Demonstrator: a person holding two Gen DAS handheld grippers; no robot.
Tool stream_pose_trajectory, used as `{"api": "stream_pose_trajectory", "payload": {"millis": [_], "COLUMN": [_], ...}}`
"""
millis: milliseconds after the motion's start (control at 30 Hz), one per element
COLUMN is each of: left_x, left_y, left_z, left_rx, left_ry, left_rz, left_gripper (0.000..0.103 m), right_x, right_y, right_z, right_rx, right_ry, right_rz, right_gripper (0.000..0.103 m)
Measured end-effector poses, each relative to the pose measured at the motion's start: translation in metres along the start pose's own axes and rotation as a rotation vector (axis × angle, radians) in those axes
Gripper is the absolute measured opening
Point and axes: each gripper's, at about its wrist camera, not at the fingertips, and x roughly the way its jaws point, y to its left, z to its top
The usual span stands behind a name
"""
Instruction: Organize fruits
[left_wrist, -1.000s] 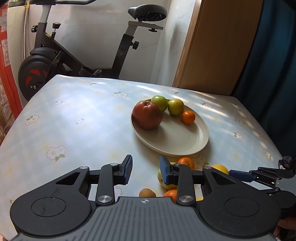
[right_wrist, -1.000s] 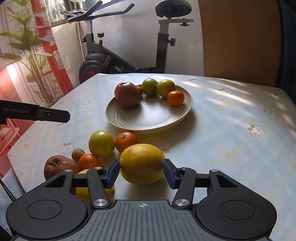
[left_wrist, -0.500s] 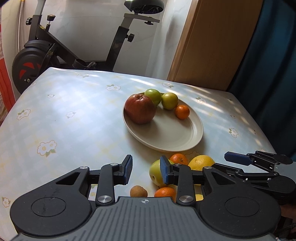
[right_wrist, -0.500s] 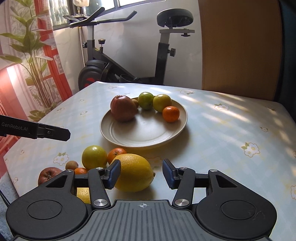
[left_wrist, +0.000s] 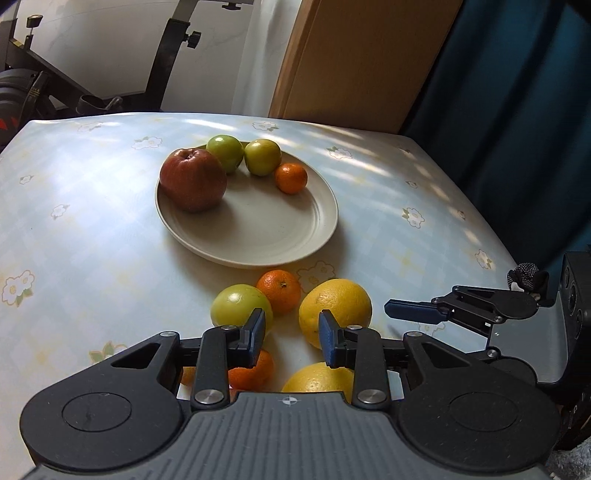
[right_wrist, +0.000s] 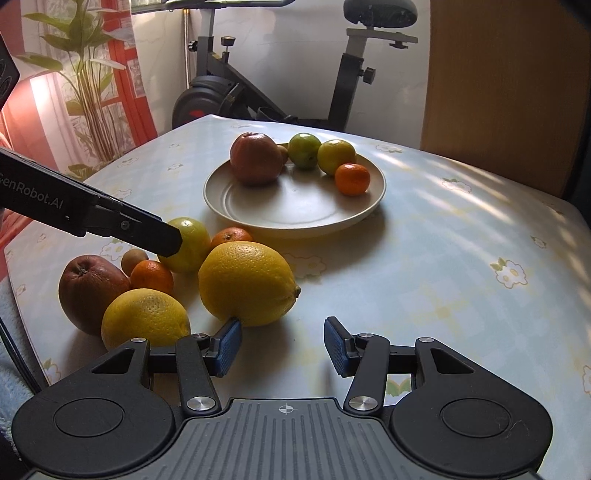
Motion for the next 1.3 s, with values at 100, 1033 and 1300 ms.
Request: {"api": "stream_pose_trajectory", "payload": {"millis": [100, 1033, 1300], "left_x": [0.010, 0.055, 0.055], "left_y": [-0.001, -0.003, -0.005], "left_z": [0.003, 0.040, 0.041], "left_rx": [-0.007, -0.090, -0.061], "left_ry": [0.031, 0.028, 0.015], "left_rz": [-0.022, -0.185, -0.167], "left_gripper": [0.033, 0.031, 0.031], "right_x": [0.003, 0.013, 0.013], "right_y": [0.000, -0.025, -0.028], "right_z": [0.001, 0.003, -0.002], "right_rx": [-0.023, 0.076, 0.135], "right_ry": [0.008, -0.091, -0.145], "right_rz": [0.009, 0.088, 0.109], "right_gripper": [0.046, 0.047, 0.045]}}
